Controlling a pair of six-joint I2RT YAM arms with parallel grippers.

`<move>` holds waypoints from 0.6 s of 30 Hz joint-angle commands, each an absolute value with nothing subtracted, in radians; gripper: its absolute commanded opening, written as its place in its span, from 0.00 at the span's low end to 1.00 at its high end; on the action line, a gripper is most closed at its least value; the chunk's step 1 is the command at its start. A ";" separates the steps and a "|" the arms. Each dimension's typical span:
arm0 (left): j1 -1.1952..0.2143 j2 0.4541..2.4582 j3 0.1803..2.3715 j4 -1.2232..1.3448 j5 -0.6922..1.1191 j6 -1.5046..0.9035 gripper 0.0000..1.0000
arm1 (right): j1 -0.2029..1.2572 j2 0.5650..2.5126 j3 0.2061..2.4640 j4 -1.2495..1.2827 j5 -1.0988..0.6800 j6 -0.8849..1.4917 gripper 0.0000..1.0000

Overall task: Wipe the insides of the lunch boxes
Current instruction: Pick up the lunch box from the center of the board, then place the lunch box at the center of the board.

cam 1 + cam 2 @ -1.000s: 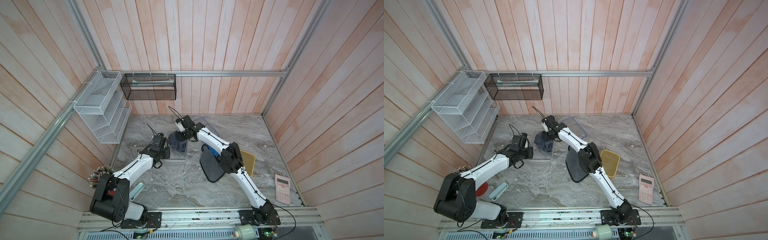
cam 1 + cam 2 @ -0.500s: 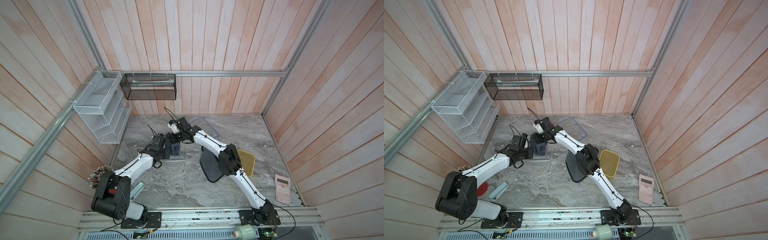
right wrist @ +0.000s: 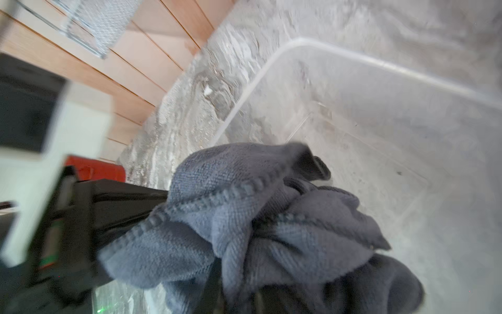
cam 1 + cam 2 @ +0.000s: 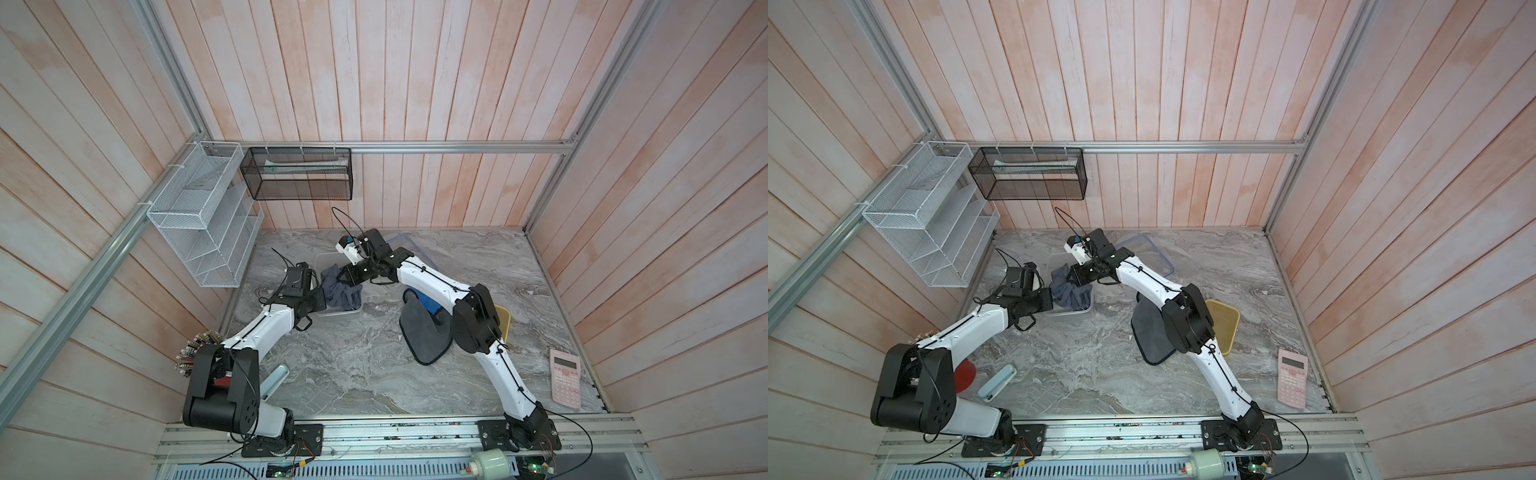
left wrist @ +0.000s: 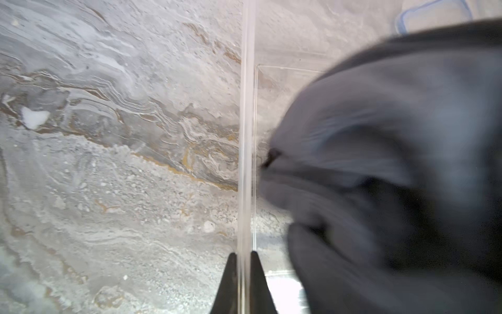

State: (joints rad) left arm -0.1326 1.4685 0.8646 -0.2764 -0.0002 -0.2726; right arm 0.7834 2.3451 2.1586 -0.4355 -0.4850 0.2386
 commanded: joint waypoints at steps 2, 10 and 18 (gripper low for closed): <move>-0.107 1.495 0.920 -0.257 0.001 -0.256 0.01 | 0.760 2.154 2.053 -0.259 -0.491 0.216 0.00; -0.042 1.556 0.978 -0.235 0.071 -0.242 0.01 | 0.750 1.889 1.729 -0.109 -0.520 0.173 0.00; -0.019 1.646 1.070 -0.247 0.095 -0.211 0.01 | 0.830 1.678 1.221 0.143 -0.538 0.196 0.00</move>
